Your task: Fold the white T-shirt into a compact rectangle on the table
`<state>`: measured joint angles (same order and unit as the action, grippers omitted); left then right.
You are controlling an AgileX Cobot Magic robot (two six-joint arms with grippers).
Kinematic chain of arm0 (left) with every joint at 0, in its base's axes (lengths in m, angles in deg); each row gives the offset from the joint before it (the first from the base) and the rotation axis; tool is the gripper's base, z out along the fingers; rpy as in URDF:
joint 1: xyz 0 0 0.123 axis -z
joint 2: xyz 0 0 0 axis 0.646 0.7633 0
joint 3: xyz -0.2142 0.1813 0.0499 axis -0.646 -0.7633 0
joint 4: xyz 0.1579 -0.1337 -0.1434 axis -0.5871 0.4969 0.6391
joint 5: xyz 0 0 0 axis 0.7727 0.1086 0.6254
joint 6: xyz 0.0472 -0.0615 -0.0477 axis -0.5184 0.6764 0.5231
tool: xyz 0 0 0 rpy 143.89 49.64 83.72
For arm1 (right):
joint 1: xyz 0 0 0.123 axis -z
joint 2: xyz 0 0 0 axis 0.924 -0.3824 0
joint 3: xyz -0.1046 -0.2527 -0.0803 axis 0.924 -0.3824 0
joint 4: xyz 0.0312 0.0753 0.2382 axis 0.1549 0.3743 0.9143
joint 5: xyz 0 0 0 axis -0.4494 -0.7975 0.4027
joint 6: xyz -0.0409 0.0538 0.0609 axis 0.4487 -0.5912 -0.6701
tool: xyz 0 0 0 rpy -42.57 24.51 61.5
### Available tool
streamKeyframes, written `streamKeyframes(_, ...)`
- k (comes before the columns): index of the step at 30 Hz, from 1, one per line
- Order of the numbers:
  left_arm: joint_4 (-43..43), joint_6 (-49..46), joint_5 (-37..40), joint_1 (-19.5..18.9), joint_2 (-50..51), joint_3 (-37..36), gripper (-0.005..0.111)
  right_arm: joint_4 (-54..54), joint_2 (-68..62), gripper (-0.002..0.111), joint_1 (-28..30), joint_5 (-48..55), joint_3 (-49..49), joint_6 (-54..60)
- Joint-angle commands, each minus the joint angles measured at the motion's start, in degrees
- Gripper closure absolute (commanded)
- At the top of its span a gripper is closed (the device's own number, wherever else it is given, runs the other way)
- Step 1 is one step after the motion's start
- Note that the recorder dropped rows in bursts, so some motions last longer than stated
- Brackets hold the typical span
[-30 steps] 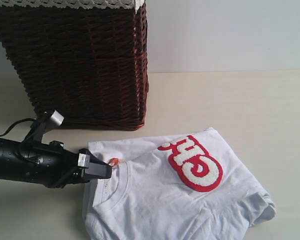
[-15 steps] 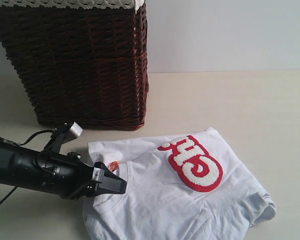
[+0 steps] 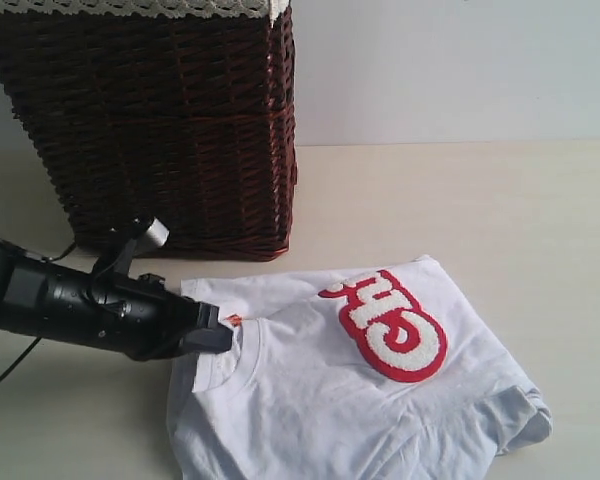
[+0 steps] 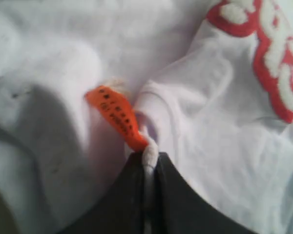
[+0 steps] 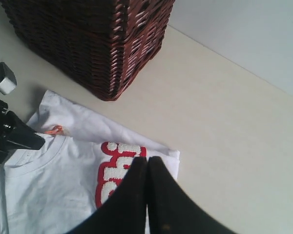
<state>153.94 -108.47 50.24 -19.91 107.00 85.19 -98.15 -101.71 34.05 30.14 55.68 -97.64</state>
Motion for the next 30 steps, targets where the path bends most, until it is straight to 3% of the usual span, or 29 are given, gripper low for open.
streamKeyframes(1, 0.41, 2.66, 6.13, 0.22, -2.75, 4.51, 0.107, -0.1, -0.58, 0.108, 0.29, -0.31, 0.31, 0.15)
streamKeyframes(8, -7.62, 5.41, -1.75, 0.22, -5.02, 13.49, 0.107, -0.1, -2.01, 0.108, 0.29, -0.31, 0.31, 0.15)
streamKeyframes(13, -9.26, 1.84, -12.31, 0.22, -4.18, 14.81, 0.106, -0.1, -2.83, 0.108, 0.29, -0.31, 0.31, 0.15)
streamKeyframes(15, -8.99, 3.2, -16.08, 0.22, -3.21, 14.81, 0.101, -0.1, -3.24, 0.108, 0.29, -0.31, 0.31, 0.15)
streamKeyframes(18, -8.99, 4.17, -16.26, 0.22, -1.44, 14.81, 0.078, -0.1, -3.75, 0.108, 0.29, -0.31, 0.31, 0.15)
streamKeyframes(22, -9.42, 4.81, -12.82, 0.22, -0.8, 14.81, 0.03, -0.1, -4.48, 0.108, 0.29, -0.31, 0.31, 0.39)
streamKeyframes(23, -9.85, 5.14, -11.73, 0.22, -0.94, 14.81, 0.025, -0.1, -4.76, 0.108, 0.29, -0.31, 0.31, 0.65)
streamKeyframes(26, -13.82, 8.76, -10.65, 0.22, -2.34, 14.81, 0.027, -0.37, -5.55, 0.108, 0.29, -0.31, -0.37, 0.71)
streamKeyframes(30, -20.25, 16.42, -10.65, 0.12, -5.46, 14.7, 0.043, -3.06, -5.91, 0.108, 0.29, -0.31, -3.98, 0.71)
